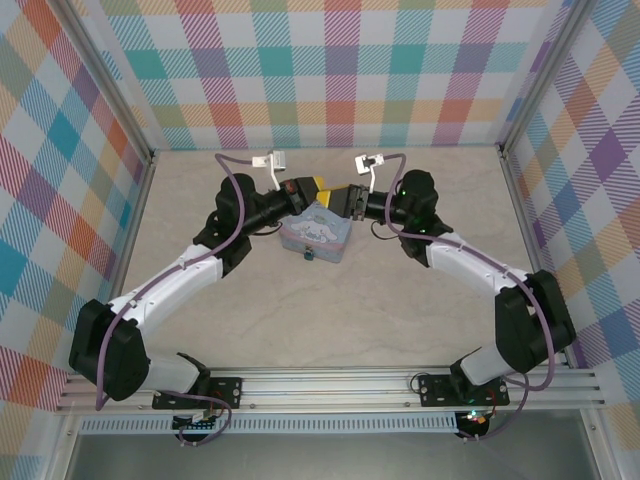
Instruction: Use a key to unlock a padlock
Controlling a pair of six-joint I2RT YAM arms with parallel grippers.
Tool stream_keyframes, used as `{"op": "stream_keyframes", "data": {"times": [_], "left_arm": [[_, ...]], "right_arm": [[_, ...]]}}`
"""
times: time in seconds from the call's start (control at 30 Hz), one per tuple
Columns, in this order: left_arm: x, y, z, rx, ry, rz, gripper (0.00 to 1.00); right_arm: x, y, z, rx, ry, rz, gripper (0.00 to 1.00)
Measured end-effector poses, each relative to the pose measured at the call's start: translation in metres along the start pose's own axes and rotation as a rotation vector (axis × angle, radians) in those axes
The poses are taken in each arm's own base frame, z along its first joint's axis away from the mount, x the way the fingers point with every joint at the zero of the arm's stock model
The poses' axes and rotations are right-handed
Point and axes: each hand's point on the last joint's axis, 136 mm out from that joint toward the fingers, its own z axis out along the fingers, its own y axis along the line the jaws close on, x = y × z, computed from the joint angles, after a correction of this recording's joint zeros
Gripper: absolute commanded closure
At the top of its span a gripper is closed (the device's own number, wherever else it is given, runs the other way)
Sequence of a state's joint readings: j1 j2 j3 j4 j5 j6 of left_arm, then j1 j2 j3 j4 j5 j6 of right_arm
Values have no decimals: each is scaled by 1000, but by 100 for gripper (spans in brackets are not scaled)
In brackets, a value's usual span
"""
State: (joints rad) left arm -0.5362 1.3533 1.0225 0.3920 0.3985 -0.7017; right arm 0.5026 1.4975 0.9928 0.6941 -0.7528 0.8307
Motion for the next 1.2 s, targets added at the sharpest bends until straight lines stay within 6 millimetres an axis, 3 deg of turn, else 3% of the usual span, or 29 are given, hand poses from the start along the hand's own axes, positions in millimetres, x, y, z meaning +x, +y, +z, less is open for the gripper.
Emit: {"op": "stream_keyframes", "data": {"times": [0.13,0.4,0.63,0.8,1.2], "left_arm": [[-2,3,0,-13,-11,-2,100],[-4,3,0,-17,-21,-11,100],[-4,1,0,-11,-24,-16,100],[-6,-1,0,-3,-30,-16,100],[-11,-7,-1,26,-52,-24,100]], "right_arm": [[1,2,3,-18,4,0,54],[3,2,3,-24,-2,5,50],[18,-15,-10,26,7,48,48],[18,-11,-15,16,18,46,47],[11,-3,-1,-40,30,37,49]]}}
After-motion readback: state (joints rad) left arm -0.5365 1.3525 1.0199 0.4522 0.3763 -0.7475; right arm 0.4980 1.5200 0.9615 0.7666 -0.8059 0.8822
